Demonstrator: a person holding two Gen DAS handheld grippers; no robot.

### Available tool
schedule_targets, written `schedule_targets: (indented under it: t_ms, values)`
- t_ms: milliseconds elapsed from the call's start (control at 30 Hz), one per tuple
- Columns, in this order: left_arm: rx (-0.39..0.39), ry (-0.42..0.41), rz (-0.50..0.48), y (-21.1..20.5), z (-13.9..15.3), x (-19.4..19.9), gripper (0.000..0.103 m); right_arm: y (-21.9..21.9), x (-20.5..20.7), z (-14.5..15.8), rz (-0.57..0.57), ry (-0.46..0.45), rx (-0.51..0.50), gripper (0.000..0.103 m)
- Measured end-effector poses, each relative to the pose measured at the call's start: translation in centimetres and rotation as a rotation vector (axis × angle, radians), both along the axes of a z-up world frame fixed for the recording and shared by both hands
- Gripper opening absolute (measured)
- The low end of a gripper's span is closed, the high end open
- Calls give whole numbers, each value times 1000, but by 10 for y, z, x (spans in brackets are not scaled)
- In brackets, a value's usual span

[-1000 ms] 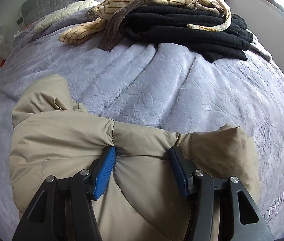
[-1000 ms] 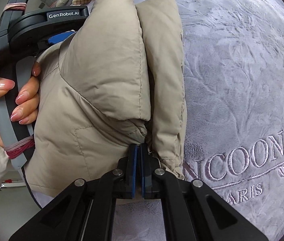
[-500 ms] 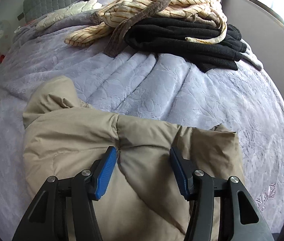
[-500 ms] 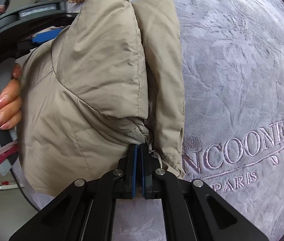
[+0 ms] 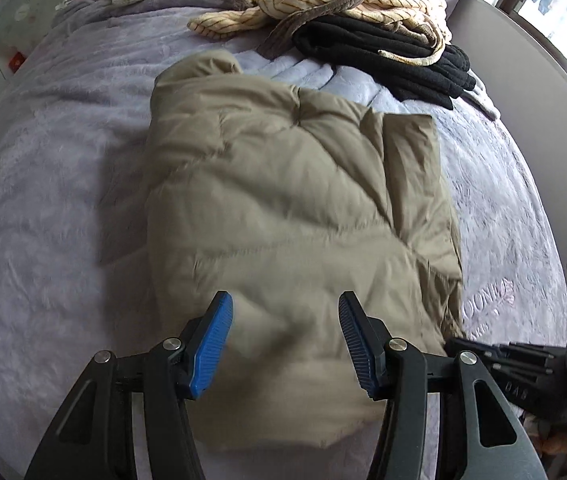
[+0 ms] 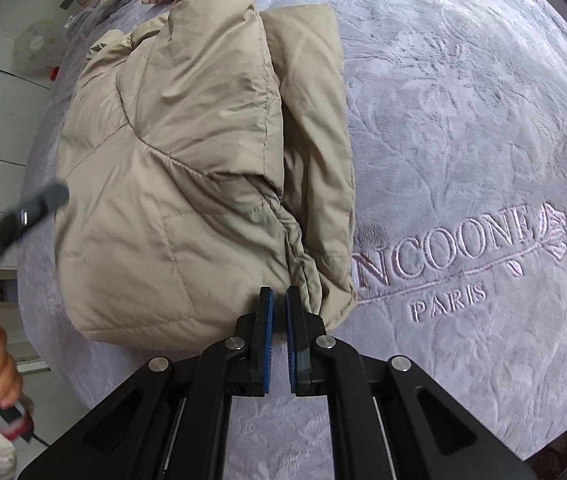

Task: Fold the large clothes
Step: 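Open both grippers and withdraw above the folded jacket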

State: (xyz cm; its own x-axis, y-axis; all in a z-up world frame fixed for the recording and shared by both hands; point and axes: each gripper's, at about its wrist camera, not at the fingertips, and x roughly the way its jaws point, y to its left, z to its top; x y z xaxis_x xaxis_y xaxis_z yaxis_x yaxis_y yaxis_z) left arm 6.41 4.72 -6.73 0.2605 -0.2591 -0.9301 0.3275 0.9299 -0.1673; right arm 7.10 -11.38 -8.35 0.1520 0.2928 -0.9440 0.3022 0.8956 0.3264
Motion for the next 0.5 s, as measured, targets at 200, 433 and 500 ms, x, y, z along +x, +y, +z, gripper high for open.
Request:
schedule_targets:
  t_ms: [200,433,500]
  values:
    - [-3,59,9,32,-1,-36,57,14,-18,17,-9,14,-9,7]
    - [-32,60,33,57,12,-50,57,40,-34,46,-23,-14,-31,7]
    - [-25,45,31,63,17,-54,57,48,-35,55,-26,-33,-53,7]
